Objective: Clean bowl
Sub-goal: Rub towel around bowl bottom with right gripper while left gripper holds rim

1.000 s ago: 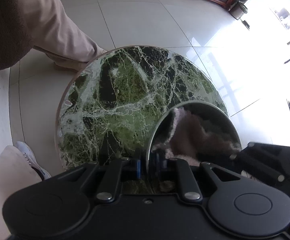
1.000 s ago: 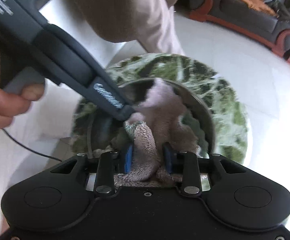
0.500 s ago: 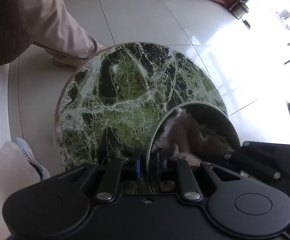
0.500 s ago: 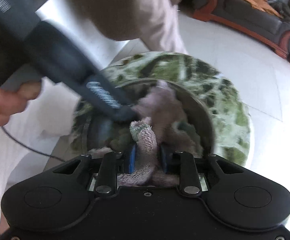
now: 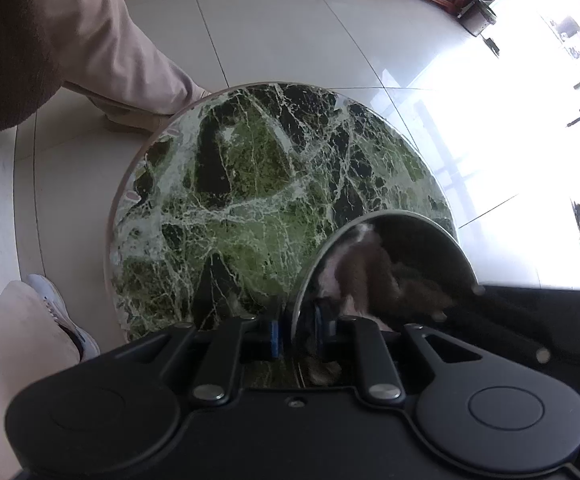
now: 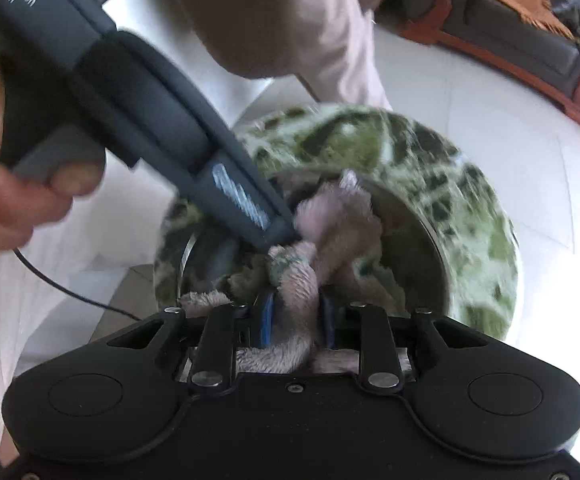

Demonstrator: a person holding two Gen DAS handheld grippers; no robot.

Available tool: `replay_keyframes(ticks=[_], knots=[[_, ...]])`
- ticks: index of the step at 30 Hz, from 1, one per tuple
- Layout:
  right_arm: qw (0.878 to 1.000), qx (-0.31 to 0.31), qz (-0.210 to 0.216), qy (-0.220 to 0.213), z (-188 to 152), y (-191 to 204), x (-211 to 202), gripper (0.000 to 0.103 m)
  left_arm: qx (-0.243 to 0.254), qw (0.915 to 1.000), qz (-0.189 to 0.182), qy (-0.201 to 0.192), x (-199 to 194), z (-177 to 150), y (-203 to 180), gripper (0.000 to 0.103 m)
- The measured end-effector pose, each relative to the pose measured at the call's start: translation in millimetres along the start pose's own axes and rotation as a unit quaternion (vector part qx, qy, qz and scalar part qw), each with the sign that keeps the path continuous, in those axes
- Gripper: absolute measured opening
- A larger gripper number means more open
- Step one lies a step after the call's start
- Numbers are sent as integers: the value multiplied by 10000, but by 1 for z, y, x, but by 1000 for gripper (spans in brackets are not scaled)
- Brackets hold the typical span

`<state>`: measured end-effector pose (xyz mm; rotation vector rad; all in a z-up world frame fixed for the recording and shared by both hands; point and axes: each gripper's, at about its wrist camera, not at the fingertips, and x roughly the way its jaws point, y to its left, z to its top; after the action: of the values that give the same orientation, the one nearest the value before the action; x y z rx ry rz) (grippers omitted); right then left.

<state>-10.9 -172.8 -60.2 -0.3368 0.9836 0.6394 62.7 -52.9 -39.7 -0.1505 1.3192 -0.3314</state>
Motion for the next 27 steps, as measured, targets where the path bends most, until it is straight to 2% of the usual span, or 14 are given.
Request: replay_keyframes(ticks=[5,9,11,14,19,21,27], knots=[[9994,0,-345,15,-5,-17,-7,22,-49,10000,-45,26,2,1,1,15],[9997,58,-132,171,-15,-5,-6,25,-62,10000,-63,41,3,3,-1,16],[9999,53,35,133,-13,3,-4,25,-6,10000,-28,40,3,3,-2,17],[9999,-60,71,43,-6,4,-1,24,7,10000,18,41,2,3,0,17],[9986,-250,-476,-17,-2,-10,-1,22,-31,10000,-8,53,2,2,1,17],[9992,-54,-384,50,-9,-12,-9,23,-51,10000,-20,44,3,2,1,17],[9997,-225,-22,38,-12,6,-8,24,6,10000,-2,72,3,2,-2,16]])
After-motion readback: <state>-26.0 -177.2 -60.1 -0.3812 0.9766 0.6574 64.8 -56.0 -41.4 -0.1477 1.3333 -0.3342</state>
